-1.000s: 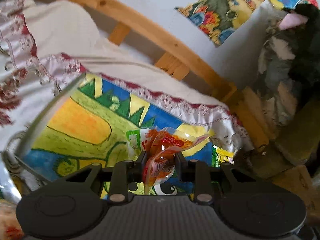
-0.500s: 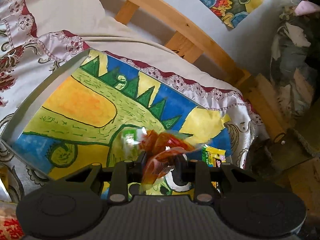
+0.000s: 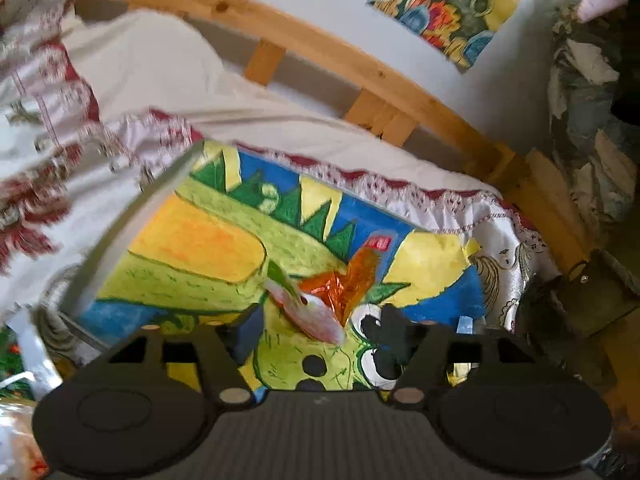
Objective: Organize snacks
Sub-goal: 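Carry both packets over the dinosaur tray and open both tools to drop them, then lift both tools away from the tray and back over the snack pile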
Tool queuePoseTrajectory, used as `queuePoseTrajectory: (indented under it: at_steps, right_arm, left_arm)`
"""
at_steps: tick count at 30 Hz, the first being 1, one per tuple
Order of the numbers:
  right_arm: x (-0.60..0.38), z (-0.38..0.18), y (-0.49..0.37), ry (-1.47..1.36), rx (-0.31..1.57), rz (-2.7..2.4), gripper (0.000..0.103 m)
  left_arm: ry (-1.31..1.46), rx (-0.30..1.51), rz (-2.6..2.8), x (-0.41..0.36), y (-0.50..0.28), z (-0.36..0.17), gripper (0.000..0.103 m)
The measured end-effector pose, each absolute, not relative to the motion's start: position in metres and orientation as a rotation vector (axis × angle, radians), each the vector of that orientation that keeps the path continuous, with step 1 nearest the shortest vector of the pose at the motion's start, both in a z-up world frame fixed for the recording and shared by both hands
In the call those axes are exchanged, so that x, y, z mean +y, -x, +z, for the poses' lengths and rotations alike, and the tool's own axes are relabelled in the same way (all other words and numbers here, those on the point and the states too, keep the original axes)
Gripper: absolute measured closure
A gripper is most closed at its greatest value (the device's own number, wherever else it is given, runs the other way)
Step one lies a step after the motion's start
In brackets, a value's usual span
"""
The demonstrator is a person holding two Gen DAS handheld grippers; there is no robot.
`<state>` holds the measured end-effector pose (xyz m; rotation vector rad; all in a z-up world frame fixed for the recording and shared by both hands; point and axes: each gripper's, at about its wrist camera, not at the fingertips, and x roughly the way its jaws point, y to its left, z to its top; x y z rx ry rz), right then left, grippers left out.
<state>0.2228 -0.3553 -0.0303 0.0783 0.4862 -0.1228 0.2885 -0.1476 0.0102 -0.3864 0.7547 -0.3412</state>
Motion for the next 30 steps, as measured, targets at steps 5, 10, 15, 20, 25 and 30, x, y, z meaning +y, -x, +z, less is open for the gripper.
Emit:
queuePoseTrajectory:
  at_steps: [5,10,15,20,25,30]
  right_arm:
    - [-0.352,-0.002,-0.206,-0.087,0.398,-0.137,0.022]
    - [-0.339,0.037,-0.18,-0.073,0.29,-0.132,0.012]
    - [-0.319,0.074,-0.147,-0.05,0.203,-0.123,0.002]
    - [-0.296,0.099,-0.109,-0.013,0.145,-0.11,0.001]
    - [-0.28,0.109,-0.075,-0.016,0.133,-0.114,0.001]
    - [-0.268,0.112,-0.044,-0.033,0.135,-0.095,0.001]
  left_arm:
    - [0.337,0.653,-0.342,-0.138,-0.264,0.039,0.01]
    - [0.327,0.54,-0.329,-0.115,-0.233,0.071,0.001]
    - [0.329,0.479,-0.319,-0.084,-0.193,0.093,0.001]
    - [0.315,0.428,-0.297,-0.057,-0.154,0.104,0.001]
    - [0.282,0.383,-0.273,-0.035,-0.118,0.108,0.001]
    - [0.253,0.373,-0.258,-0.019,-0.09,0.105,0.0]
